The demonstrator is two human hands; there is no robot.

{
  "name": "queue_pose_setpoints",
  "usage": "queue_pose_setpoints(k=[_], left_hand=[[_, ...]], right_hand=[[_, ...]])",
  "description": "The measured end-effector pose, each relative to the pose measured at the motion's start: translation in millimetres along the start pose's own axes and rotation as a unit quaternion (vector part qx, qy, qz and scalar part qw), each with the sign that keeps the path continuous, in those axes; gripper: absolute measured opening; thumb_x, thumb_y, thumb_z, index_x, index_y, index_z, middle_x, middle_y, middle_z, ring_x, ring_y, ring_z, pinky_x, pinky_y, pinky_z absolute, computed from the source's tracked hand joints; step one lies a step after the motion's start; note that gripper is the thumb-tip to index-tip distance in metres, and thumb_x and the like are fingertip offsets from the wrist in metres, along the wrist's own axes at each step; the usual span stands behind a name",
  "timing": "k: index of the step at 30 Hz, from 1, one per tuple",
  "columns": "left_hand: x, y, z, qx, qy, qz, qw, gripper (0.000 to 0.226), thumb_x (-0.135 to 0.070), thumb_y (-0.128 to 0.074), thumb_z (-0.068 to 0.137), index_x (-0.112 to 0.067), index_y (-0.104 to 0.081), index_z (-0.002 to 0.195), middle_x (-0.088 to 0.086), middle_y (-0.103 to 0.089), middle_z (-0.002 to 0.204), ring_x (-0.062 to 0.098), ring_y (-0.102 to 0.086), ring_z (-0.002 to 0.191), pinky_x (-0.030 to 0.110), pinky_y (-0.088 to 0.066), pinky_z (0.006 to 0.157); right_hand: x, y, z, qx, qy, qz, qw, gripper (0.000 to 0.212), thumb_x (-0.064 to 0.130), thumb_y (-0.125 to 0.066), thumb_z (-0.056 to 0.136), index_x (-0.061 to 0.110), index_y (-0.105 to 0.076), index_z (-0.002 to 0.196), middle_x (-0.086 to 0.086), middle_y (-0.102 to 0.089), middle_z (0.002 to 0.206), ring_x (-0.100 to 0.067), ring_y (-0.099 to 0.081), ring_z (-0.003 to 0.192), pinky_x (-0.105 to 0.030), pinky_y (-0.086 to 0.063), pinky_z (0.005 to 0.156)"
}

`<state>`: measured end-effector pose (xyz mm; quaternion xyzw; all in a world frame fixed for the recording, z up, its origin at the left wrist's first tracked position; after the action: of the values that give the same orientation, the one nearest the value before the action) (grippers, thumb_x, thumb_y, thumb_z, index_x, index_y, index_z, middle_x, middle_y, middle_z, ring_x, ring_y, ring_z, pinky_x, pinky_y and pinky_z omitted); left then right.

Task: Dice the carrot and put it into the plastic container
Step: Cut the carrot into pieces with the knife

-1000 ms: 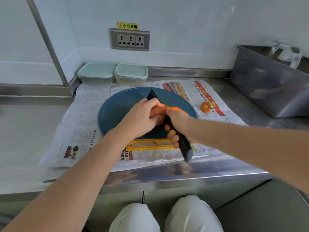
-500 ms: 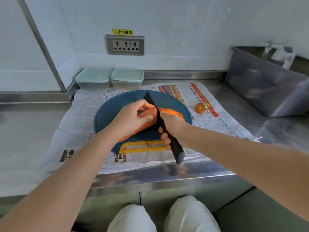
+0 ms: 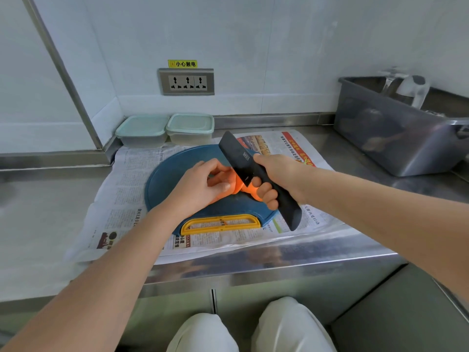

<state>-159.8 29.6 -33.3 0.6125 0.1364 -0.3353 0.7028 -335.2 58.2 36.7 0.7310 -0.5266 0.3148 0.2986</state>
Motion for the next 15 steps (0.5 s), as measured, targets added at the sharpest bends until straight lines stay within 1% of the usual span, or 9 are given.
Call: queue_pose_setpoints(k=[4, 10, 15], left_hand=[[-1.8, -0.1, -0.9, 0.000, 0.001, 0.006, 1.000, 0.030, -0.031, -0.065, 0.087, -0.027, -0.055, 0.115, -0.002, -0.056, 0.118, 0.013, -0.052, 0.106, 0.025, -0.038, 0.080], [-2.8, 0.0, -0.6, 0.004, -0.001, 0.012, 1.000, 0.031, -0.032, -0.064, 0.088, -0.027, -0.055, 0.117, -0.002, -0.056, 0.118, 0.014, -0.053, 0.108, 0.025, -0.039, 0.081], [-4.1, -0.6, -1.5, -0.003, -0.001, 0.016, 1.000, 0.030, -0.032, -0.065, 0.087, -0.026, -0.055, 0.115, -0.002, -0.056, 0.117, 0.014, -0.053, 0.108, 0.025, -0.040, 0.081]], right_hand=[[-0.8, 0.1, -3.7, 0.010, -0.001, 0.002, 1.000, 0.056, 0.052, -0.030, 0.100, 0.013, -0.043, 0.062, 0.001, -0.038, 0.044, -0.011, -0.033, 0.030, -0.015, -0.032, 0.033], [-2.6, 1.5, -3.6, 0.014, -0.006, 0.001, 1.000, 0.056, 0.053, -0.031, 0.099, 0.013, -0.044, 0.062, 0.001, -0.039, 0.044, -0.012, -0.034, 0.030, -0.016, -0.033, 0.033], [-2.0, 1.6, -2.4, 0.005, -0.013, -0.033, 0.999, 0.056, 0.054, -0.030, 0.099, 0.014, -0.043, 0.062, 0.001, -0.038, 0.045, -0.012, -0.032, 0.032, -0.016, -0.032, 0.035]])
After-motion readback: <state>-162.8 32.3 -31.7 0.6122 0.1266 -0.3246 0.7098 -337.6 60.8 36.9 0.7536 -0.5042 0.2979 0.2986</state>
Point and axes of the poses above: each hand's wrist, its own z-axis towards the middle knuckle, its own y-axis out of the back of the hand, x = y × z, the point moved 1 cm from there along z, towards the middle knuckle
